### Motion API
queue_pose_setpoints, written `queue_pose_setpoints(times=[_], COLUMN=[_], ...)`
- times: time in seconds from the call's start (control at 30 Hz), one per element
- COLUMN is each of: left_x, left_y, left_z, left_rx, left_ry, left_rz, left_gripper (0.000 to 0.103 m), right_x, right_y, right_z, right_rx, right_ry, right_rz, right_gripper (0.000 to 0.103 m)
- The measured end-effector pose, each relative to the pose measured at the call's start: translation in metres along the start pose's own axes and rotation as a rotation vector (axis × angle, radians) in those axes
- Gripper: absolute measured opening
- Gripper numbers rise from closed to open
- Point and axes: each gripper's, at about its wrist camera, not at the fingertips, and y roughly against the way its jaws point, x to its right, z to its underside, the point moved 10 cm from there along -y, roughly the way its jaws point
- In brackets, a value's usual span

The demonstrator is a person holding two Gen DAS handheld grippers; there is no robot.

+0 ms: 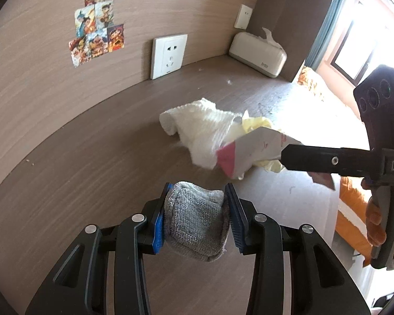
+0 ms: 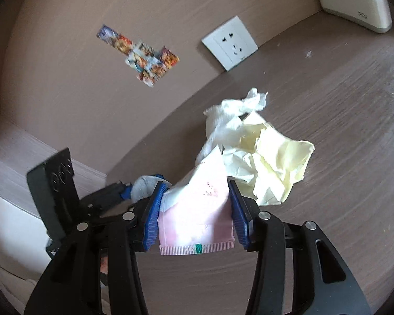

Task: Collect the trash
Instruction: 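Carry cloth and tissue pack over the white bin and open both grippers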

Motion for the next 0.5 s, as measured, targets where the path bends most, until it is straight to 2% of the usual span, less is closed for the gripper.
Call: queue_pose_setpoints(times=[0.27,0.5], left_x=[0.026,0.059], left_y=[0.017,0.028], left_z=[-0.006,-0.02], left_rx=[0.033,0.067], left_ry=[-0.02,-0.069], left_rz=[0.011,0.022], left_gripper=[0.04,0.04], right_x=[-0.016,-0.03], right_y=[0.03,0.071], right_z=[-0.01,-0.025], right_rx=[0.059,0.142], right_ry=[-0.021,0.04], right_rz=[-0.068,-0.053], right_gripper=[0.049,0.049])
